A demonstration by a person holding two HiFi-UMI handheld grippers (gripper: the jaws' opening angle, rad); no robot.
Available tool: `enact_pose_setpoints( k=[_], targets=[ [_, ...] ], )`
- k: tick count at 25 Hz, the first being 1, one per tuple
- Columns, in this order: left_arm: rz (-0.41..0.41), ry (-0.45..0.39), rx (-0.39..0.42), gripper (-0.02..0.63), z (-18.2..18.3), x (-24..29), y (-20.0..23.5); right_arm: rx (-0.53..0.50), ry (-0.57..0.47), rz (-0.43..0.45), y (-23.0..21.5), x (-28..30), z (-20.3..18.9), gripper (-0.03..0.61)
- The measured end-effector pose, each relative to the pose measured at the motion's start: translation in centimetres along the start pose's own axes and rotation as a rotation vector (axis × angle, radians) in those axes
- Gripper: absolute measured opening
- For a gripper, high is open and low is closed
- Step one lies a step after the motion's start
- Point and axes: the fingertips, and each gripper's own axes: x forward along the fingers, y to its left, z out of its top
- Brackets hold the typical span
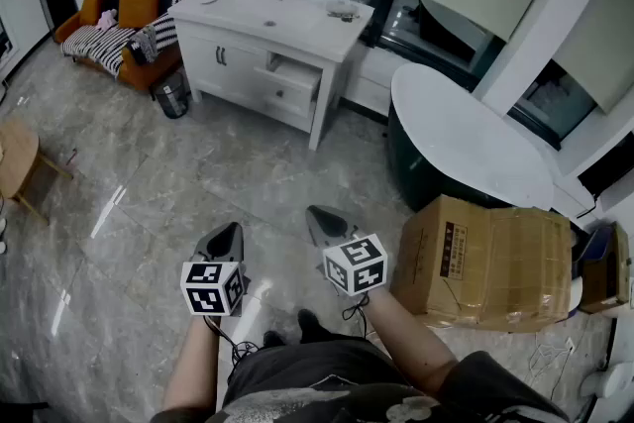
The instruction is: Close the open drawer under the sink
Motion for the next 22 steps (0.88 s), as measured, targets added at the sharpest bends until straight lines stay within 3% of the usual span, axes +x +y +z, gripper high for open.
enact_pose_setpoints(
  k=[11, 22],
  targets=[
    [-0.014, 0.028, -0.028, 0.014, -1.6, -2.2, 2.6, -0.003, 0.014, -0.018, 3.0, 0.6, -0.5, 0.031],
    [-0.042, -0.008, -0.049, 0.014, -2.5, -4.0, 3.7, 0.113, 0.010, -0.106, 2.5, -0.6, -2.7, 0.031]
  ],
)
